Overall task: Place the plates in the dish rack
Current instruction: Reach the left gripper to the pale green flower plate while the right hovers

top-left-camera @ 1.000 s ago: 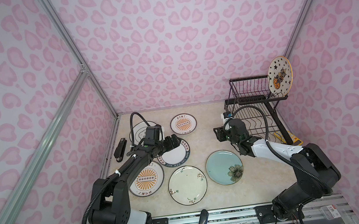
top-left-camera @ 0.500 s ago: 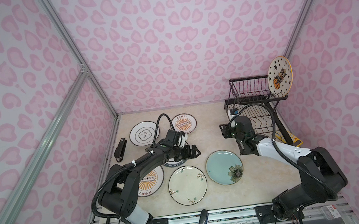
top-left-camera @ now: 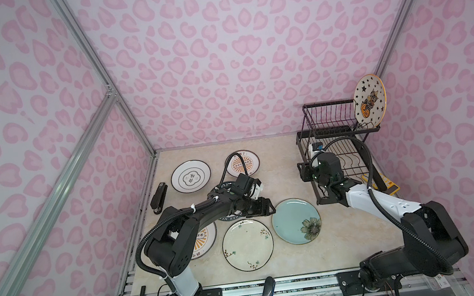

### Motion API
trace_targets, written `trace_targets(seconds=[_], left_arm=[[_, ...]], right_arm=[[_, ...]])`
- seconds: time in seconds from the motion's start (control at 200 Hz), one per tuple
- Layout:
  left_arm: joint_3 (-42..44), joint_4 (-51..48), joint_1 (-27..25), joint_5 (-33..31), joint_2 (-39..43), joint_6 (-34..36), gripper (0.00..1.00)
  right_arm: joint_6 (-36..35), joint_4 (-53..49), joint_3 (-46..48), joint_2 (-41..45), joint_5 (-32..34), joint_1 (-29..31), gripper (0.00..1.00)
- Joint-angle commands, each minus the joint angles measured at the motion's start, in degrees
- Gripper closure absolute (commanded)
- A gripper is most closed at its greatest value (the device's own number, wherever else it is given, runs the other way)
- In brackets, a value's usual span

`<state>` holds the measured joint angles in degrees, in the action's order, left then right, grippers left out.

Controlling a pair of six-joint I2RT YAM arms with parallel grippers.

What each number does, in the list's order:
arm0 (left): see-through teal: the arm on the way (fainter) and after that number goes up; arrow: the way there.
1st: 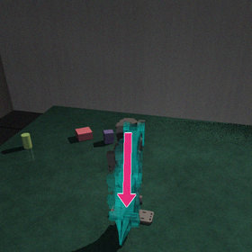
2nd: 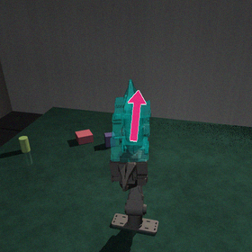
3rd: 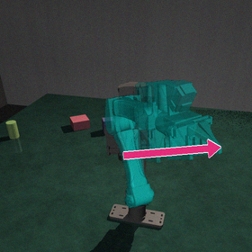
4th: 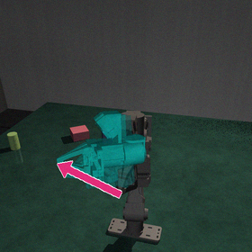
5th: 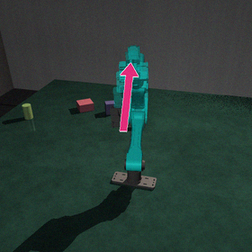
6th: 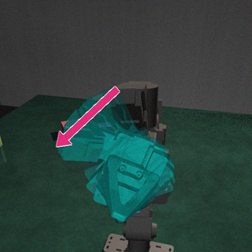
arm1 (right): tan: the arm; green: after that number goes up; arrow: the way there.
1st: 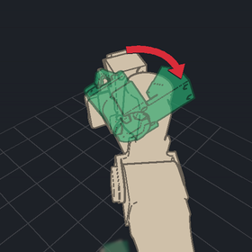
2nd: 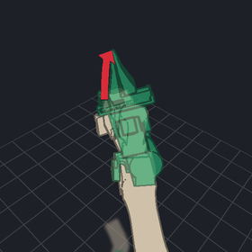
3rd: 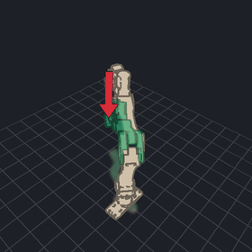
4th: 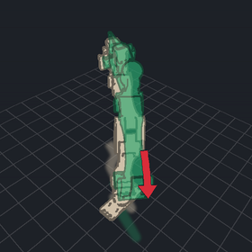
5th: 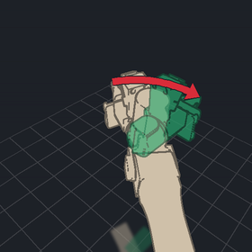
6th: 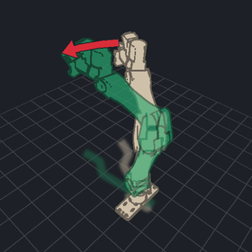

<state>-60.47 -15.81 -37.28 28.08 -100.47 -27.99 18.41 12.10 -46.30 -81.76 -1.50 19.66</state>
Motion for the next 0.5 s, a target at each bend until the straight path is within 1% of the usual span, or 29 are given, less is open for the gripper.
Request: trace_targets(seconds=[0.0,0.09,0.275,0.395,0.495], left_arm=[[-1.3,-2.2,-0.4,-0.9,-1.6,1.6,0.29],[-2.2,-2.9,-0.5,-0.7,-3.0,2.0,0.33],[-3.5,-3.0,-0.8,0.5,-4.8,2.3,0.39],[-4.1,-2.7,-1.1,1.2,-5.5,2.3,0.47],[-4.6,-2.3,-1.6,1.4,-6.3,2.1,0.51]], right_arm=[[0.2,0.4,0.5,0.4,0.3,0.0,0.51],[0.1,0.4,0.6,0.7,0.4,-0.1,0.51],[0.0,0.1,0.8,1.1,0.4,-0.3,0.51],[-0.1,0.0,0.9,1.6,0.5,-0.4,0.51],[0.0,0.1,1.1,1.9,0.5,-0.5,0.51]])
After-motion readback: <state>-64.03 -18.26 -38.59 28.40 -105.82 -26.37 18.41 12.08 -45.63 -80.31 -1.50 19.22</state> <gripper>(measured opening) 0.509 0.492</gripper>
